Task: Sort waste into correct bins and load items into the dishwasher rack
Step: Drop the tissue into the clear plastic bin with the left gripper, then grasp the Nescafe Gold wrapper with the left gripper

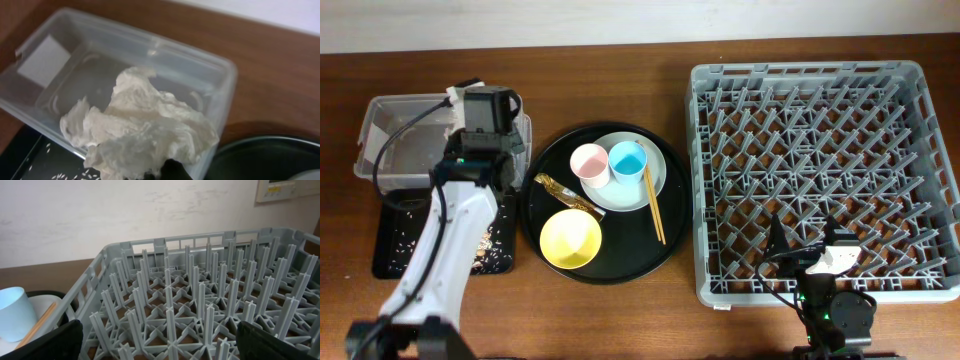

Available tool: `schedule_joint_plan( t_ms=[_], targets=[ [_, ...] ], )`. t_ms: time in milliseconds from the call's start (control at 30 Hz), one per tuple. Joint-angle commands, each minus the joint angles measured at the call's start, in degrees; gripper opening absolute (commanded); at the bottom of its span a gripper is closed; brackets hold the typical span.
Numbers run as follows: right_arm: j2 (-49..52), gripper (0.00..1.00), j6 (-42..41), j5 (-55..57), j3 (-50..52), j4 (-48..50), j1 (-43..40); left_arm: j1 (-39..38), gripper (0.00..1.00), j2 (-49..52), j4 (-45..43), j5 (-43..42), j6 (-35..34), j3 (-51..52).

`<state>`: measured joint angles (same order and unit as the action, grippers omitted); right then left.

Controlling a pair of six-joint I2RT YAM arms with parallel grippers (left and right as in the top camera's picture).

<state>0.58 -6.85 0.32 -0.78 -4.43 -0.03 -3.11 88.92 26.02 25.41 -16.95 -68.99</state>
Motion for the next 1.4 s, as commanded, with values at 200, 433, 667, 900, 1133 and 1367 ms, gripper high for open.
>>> schedule_joint_plan(
  t_ms=[200,433,667,900,1133,1367],
  targets=[
    [-0.4,0.98,0.4,0.1,0.5,-0.2,-0.3,6.3,0.98,9.4,-6.9,-2.9,0.4,-1.3],
    [-0.4,0.98,0.4,0.1,0.5,-0.2,-0.3,4.1,0.27,-7.8,7.8,-19.8,-4.3,-2.1],
    [-0.4,0.98,0.4,0.1,0.5,-0.2,-0.3,-2.6,0.02,-12.2,28.9,-34.6,-4.3,2.7],
    [-0.4,0.98,0.4,0.1,0.5,-0.2,-0.3,-4.3,0.57,-12.0,11.3,-32.0,-12.4,19.1],
    [-0.4,0.98,0.4,0.1,0.5,-0.2,-0.3,-4.3,0.51,-8.5,-4.9,-22.8,-17.4,27.9],
    [-0.4,0.98,0.4,0.1,0.5,-0.2,-0.3,-4.3,0.34,-5.9,-3.8,-36.9,-17.6,27.9]
  ],
)
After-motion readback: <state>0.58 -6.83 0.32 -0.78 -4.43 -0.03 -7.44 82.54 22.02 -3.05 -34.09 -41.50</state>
